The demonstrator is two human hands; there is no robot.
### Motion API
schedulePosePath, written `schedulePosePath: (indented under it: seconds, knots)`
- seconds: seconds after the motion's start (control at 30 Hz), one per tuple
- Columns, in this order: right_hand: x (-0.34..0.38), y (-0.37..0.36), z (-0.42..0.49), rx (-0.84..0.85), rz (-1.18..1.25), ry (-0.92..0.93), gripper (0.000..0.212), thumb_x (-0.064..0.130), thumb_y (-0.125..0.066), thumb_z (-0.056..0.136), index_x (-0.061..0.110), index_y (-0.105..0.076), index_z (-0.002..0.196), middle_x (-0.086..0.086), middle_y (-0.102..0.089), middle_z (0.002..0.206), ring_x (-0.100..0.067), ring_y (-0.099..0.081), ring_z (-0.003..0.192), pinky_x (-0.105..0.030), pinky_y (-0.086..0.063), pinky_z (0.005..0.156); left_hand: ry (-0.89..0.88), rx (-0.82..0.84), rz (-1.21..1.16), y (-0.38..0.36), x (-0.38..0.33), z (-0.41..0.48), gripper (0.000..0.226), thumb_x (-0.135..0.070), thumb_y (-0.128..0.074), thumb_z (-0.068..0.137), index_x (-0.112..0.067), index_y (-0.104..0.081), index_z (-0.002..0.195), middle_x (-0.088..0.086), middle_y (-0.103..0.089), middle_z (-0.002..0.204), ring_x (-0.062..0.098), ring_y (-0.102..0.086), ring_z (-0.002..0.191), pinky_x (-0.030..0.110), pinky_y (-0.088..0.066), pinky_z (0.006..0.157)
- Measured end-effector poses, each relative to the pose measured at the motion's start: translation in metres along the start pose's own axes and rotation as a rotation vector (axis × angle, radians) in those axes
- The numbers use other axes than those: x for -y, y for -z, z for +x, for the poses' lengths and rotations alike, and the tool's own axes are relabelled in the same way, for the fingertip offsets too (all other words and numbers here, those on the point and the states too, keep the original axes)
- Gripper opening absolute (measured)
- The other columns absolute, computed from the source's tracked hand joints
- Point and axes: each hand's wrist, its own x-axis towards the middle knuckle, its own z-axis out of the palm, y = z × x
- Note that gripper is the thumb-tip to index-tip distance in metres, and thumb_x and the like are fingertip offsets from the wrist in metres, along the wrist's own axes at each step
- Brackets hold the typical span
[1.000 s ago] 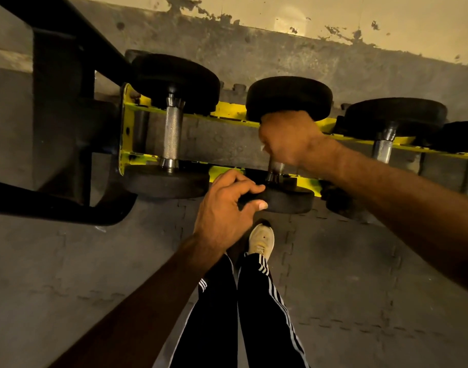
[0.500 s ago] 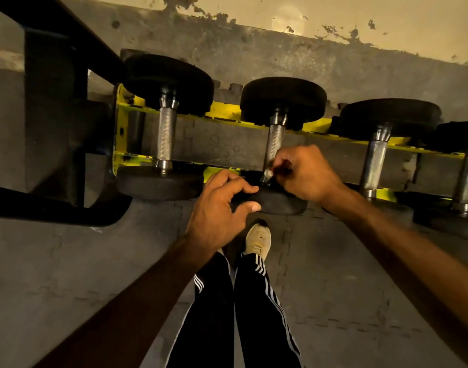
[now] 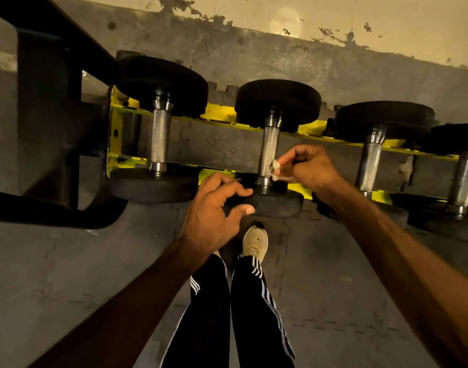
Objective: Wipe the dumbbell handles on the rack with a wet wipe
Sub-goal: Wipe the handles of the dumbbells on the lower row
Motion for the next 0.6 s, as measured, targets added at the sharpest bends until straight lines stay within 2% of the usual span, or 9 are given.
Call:
schedulePosePath:
  seconds: [0.13, 0.23, 0.27, 0.33, 0.37, 0.4, 0.5, 0.53, 0.6]
  knots:
    - [0.009, -0.008, 0.021, -0.249, 0.335, -0.048, 0.018, 0.003, -0.076, 0.082, 0.021, -0.072, 0.085, -0.002, -0.073, 0.099, -0.019, -0.071, 0.096, -0.040, -0.060, 0.084, 0.001, 0.005, 0.010, 0.000, 0.001, 0.000, 0.030, -0.021, -0.082, 0.076, -0.019, -0.075, 0.104, -0.003, -0.059, 0.105, 0.018, -0.059, 0.104, 0.040, -0.053, 0.089]
    - [0.006, -0.013, 0.001, -0.218, 0.211, -0.030, 0.020, 0.004, -0.076, 0.082, 0.023, -0.071, 0.081, 0.000, -0.073, 0.095, -0.016, -0.071, 0.091, -0.038, -0.060, 0.083, -0.007, -0.002, 0.002, 0.001, 0.002, 0.000, 0.029, -0.020, -0.083, 0.075, -0.019, -0.075, 0.103, -0.004, -0.059, 0.104, 0.018, -0.060, 0.103, 0.039, -0.053, 0.088]
    - [0.004, -0.014, -0.011, -0.188, 0.058, 0.069, 0.019, 0.004, -0.076, 0.082, 0.023, -0.072, 0.081, 0.001, -0.073, 0.094, -0.014, -0.071, 0.089, -0.034, -0.060, 0.082, -0.008, -0.006, 0.001, 0.000, 0.002, 0.000, 0.028, -0.021, -0.082, 0.074, -0.018, -0.075, 0.102, -0.004, -0.059, 0.103, 0.018, -0.060, 0.102, 0.038, -0.053, 0.088]
    - [0.003, -0.015, -0.028, -0.073, -0.395, 0.451, 0.016, 0.006, -0.076, 0.081, 0.020, -0.076, 0.090, 0.000, -0.073, 0.095, -0.012, -0.069, 0.088, -0.027, -0.056, 0.081, -0.012, -0.017, 0.009, 0.000, 0.000, 0.000, 0.028, -0.022, -0.081, 0.074, -0.018, -0.075, 0.100, -0.003, -0.059, 0.102, 0.018, -0.060, 0.101, 0.038, -0.053, 0.087]
    - [0.006, -0.015, -0.028, 0.000, -0.606, 0.636, 0.018, 0.006, -0.075, 0.080, 0.017, -0.077, 0.094, -0.002, -0.072, 0.098, -0.014, -0.067, 0.089, -0.026, -0.054, 0.079, -0.015, -0.021, 0.011, -0.001, 0.000, 0.000, 0.027, -0.022, -0.080, 0.074, -0.017, -0.076, 0.100, -0.003, -0.059, 0.102, 0.018, -0.060, 0.101, 0.039, -0.053, 0.087]
    - [0.014, -0.016, -0.023, 0.047, -0.784, 0.745, 0.019, 0.007, -0.072, 0.079, 0.015, -0.077, 0.096, -0.005, -0.070, 0.102, -0.019, -0.066, 0.092, -0.027, -0.052, 0.078, -0.015, -0.021, 0.011, -0.001, 0.000, 0.000, 0.027, -0.022, -0.080, 0.074, -0.017, -0.076, 0.100, -0.003, -0.059, 0.102, 0.019, -0.060, 0.101, 0.039, -0.053, 0.087]
    - [0.049, -0.031, -0.002, 0.009, -1.178, 0.746, 0.017, 0.014, -0.062, 0.086, 0.011, -0.070, 0.101, -0.009, -0.061, 0.112, -0.033, -0.063, 0.098, -0.038, -0.053, 0.073, -0.008, -0.013, 0.002, -0.001, 0.001, 0.001, 0.028, -0.022, -0.081, 0.073, -0.017, -0.075, 0.100, -0.002, -0.059, 0.102, 0.019, -0.061, 0.101, 0.041, -0.053, 0.087]
    - [0.059, -0.038, 0.002, -0.001, -1.313, 0.715, 0.018, 0.015, -0.060, 0.088, 0.010, -0.068, 0.103, -0.009, -0.060, 0.114, -0.035, -0.062, 0.101, -0.039, -0.051, 0.074, -0.007, -0.008, 0.001, -0.001, 0.001, 0.001, 0.028, -0.022, -0.081, 0.072, -0.017, -0.075, 0.100, -0.002, -0.059, 0.101, 0.019, -0.060, 0.101, 0.040, -0.052, 0.087]
    - [0.075, -0.052, 0.003, 0.084, -1.556, 0.659, 0.019, 0.014, -0.059, 0.091, 0.011, -0.067, 0.108, -0.008, -0.063, 0.113, -0.032, -0.062, 0.105, -0.039, -0.049, 0.075, -0.001, 0.001, 0.003, 0.000, 0.000, 0.002, 0.028, -0.024, -0.081, 0.073, -0.018, -0.075, 0.100, -0.002, -0.059, 0.101, 0.018, -0.060, 0.101, 0.039, -0.052, 0.088]
